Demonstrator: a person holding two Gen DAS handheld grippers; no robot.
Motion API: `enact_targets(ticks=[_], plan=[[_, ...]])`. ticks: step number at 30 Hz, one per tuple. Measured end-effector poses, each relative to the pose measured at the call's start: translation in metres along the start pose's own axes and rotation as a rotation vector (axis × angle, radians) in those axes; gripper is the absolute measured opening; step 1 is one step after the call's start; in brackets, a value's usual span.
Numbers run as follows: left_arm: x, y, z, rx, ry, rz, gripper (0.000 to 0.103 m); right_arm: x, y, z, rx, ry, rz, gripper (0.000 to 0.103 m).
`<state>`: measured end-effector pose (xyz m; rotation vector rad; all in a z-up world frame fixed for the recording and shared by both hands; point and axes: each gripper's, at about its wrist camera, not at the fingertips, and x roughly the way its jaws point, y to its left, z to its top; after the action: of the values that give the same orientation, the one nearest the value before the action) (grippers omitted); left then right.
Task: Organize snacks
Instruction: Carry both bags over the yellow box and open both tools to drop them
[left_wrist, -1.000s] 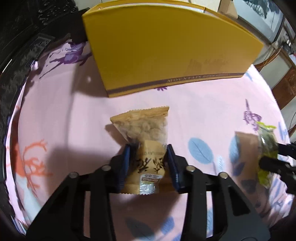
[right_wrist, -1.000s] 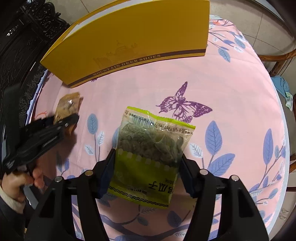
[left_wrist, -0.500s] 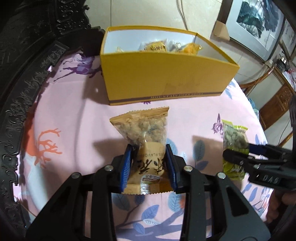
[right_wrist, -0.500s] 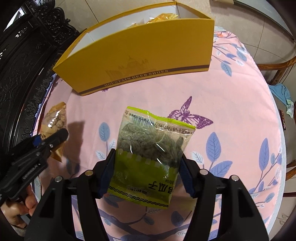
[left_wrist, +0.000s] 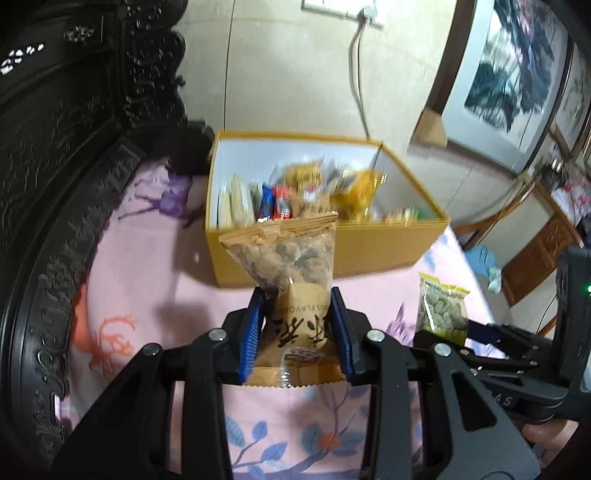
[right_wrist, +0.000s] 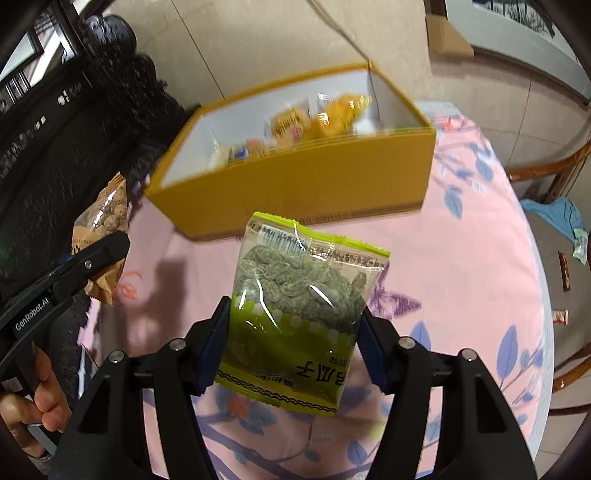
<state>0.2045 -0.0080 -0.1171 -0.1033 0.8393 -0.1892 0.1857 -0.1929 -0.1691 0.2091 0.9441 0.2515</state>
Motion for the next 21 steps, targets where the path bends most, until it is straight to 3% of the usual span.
enact_targets(ticks=[11,21], plan=[[-0.003,-0.013,0.093,-0.003,-0.144,-0.049,0.035,-0.028,0.0,0.105,-0.008,-0.223,0.005,0.064],[0.03,-0.025,0.152,0.033,-0.171,-0.024,0.035,-0.003,-0.006,0.17,-0.041,-0.257,-0.021,0.064]])
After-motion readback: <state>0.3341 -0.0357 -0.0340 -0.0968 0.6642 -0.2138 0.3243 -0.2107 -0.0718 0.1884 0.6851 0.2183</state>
